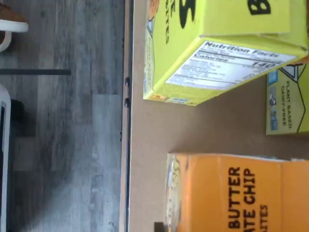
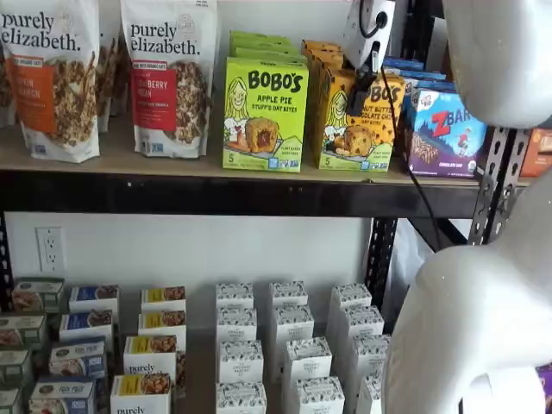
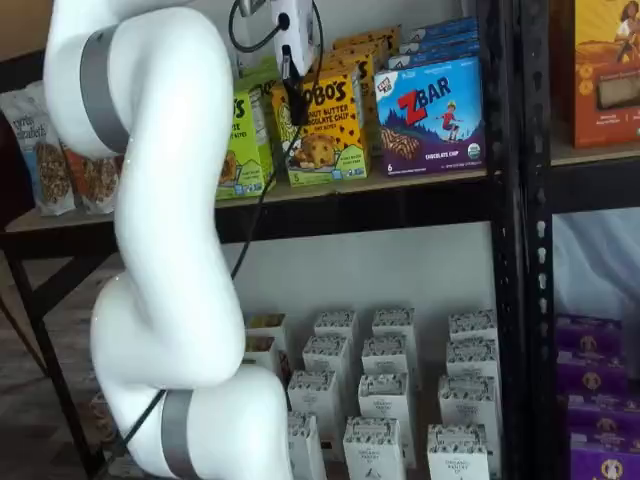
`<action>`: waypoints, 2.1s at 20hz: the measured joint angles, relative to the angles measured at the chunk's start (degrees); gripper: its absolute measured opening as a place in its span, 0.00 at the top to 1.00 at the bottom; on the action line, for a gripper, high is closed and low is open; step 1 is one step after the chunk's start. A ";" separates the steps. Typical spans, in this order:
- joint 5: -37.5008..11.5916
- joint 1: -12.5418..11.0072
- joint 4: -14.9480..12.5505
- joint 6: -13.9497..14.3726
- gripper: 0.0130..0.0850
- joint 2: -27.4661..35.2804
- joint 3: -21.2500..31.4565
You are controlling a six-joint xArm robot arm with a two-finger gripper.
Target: Pick up the orange box on the top shelf, the fifth box from the left
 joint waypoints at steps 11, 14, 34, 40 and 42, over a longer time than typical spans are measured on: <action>-1.15 -0.34 0.83 -0.26 0.67 -0.73 0.81; -1.22 -0.39 0.92 -0.29 0.78 -0.83 0.88; 0.51 0.52 -1.41 0.42 0.94 -2.58 1.17; 2.68 1.32 -1.77 1.34 0.94 -5.40 1.76; 3.85 1.59 -1.98 1.62 0.94 -6.23 1.72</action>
